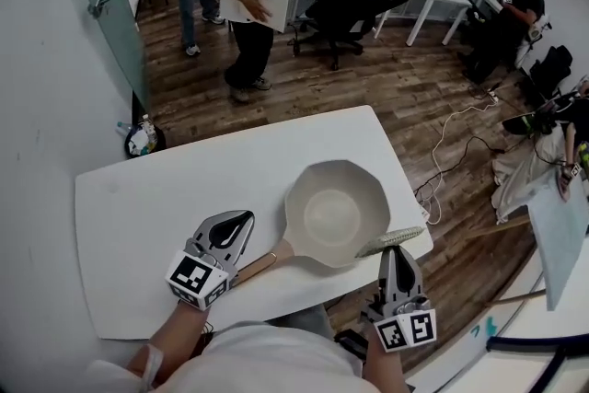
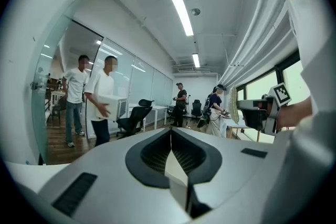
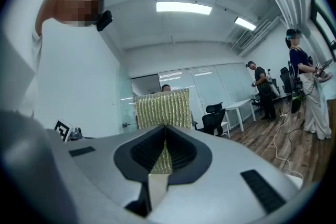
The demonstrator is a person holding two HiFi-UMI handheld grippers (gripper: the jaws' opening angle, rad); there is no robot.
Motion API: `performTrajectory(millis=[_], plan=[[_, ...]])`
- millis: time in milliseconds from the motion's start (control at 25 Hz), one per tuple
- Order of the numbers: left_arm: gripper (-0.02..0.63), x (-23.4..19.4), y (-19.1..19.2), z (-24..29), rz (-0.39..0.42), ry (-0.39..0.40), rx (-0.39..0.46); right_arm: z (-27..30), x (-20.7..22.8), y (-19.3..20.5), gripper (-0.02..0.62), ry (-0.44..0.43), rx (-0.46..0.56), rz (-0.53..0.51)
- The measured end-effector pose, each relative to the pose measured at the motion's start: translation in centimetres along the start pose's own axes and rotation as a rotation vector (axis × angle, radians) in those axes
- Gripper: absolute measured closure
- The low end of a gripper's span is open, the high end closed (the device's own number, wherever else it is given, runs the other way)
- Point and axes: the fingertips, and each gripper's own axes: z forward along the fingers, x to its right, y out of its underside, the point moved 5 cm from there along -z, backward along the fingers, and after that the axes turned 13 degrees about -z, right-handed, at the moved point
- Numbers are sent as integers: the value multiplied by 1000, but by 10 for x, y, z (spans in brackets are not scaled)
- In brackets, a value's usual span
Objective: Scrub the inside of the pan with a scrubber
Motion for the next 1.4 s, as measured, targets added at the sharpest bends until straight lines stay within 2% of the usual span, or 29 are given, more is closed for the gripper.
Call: performTrajectory(millis=[240, 440, 720, 1400], plan=[[594, 4, -5, 5, -14, -107, 46, 35, 26, -4, 571, -131, 9, -7], [594, 19, -5, 17, 48, -137, 48, 57, 52, 2, 571, -184, 14, 3], [594, 28, -4, 28, 18, -237, 79, 83, 73, 7, 571, -296, 22, 20], [594, 39, -8, 40, 4, -385, 148, 132, 98, 13, 571, -469, 28, 50]])
